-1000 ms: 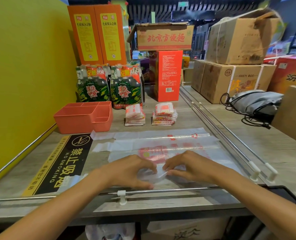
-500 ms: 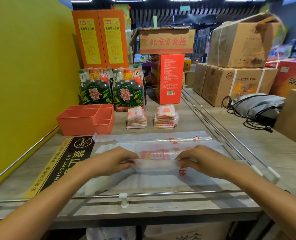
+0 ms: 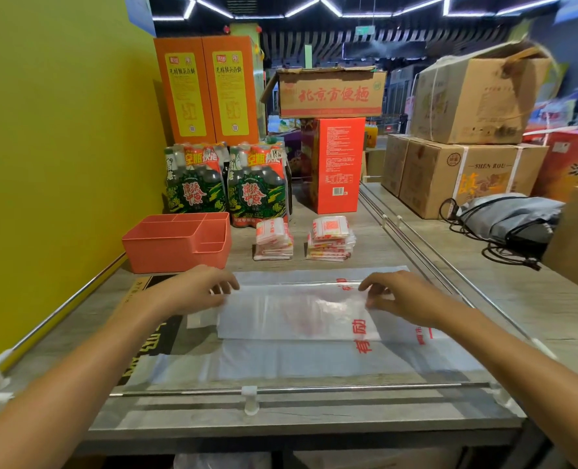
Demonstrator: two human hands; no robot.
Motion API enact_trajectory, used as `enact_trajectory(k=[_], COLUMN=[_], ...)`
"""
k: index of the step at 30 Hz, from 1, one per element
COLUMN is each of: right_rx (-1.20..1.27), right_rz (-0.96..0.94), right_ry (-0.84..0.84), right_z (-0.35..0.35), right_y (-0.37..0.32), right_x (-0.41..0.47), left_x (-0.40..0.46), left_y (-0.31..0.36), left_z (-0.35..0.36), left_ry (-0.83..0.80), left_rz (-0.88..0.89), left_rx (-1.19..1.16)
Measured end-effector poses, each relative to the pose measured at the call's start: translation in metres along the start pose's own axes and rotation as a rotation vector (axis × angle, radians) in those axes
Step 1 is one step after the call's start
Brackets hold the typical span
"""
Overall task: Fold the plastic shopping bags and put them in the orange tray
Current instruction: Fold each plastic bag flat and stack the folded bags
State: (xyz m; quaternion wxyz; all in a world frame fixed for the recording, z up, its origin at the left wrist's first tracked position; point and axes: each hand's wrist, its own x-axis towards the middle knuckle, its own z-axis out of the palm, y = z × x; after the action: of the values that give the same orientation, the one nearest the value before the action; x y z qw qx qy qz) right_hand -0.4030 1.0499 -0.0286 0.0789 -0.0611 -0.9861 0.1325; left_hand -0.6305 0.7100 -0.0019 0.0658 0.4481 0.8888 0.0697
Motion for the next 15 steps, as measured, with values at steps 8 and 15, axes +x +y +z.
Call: enact_trajectory(k=[8, 15], right_rx=[-0.255, -0.189], right_rz=[-0.223, -0.131], right_ry=[0.013, -0.173], right_z=[0.047, 0.062], right_y=[-0.022, -0.047], right_x=[0.009, 0.031], left_x=[0.01, 0.034], left_y=[0.065, 0.082], left_z=[0.059, 0.087], left_ry=[0.012, -0.146], left_rz=[0.191, 0.15], left_rx=[0.068, 0.095])
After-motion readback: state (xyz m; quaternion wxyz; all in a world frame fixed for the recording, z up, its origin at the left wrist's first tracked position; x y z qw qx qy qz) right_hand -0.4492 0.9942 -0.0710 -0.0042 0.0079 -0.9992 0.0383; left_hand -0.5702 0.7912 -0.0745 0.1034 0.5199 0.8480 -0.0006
